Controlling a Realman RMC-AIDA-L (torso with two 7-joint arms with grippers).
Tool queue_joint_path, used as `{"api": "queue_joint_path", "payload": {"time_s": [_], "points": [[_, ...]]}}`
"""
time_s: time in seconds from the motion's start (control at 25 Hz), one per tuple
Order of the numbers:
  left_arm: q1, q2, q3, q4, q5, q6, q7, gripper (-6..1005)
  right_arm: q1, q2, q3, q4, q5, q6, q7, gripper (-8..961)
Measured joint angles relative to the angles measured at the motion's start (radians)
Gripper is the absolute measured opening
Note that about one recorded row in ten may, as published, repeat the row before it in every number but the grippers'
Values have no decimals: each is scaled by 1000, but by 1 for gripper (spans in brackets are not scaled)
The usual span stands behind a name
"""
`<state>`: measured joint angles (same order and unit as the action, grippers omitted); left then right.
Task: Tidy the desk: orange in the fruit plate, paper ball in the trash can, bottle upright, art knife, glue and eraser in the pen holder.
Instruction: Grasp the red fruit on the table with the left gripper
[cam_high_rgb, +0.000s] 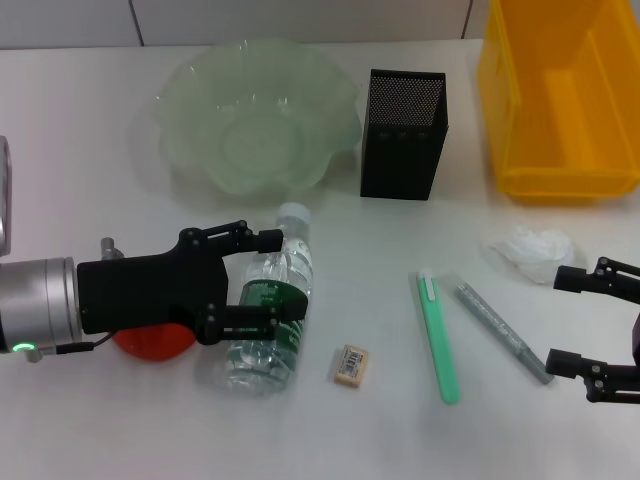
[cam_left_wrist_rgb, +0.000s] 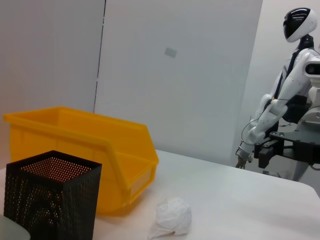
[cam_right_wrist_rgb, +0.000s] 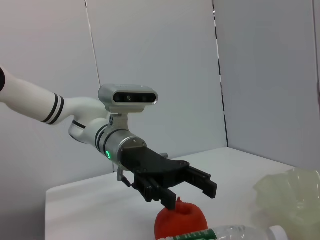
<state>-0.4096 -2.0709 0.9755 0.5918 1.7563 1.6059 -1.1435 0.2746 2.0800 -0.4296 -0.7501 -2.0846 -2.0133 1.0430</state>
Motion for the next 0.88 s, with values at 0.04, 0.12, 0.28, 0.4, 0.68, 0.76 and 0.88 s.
{"api": "queue_joint_path", "payload": {"time_s": [0.04, 0.12, 0.28, 0.4, 0.68, 0.76, 0.88], "points": [[0, 0, 0, -1, 0, 0, 0, 846, 0, 0, 0, 1, 0, 0, 0, 843], [-2, 0, 0, -2, 0, -1, 0, 843, 1, 0, 0, 1, 0, 1, 0, 843], [-2, 0, 0, -1, 0, -1, 1, 837, 0, 0, 0, 2, 0, 1, 0, 843], [3, 1, -3, 4, -6, -1, 3, 832, -3, 0, 3, 2, 0, 3, -1, 843], [84, 1, -195, -23, -13, -37, 136, 822, -5, 0, 9, 21, 0, 23, -9, 843], [95, 5, -204, -51, -11, -79, 145, 819, -3, 0, 7, 27, -1, 30, -9, 843], [112, 7, -203, -66, -5, -109, 144, 815, 1, 0, 0, 29, -3, 41, -9, 843]]}}
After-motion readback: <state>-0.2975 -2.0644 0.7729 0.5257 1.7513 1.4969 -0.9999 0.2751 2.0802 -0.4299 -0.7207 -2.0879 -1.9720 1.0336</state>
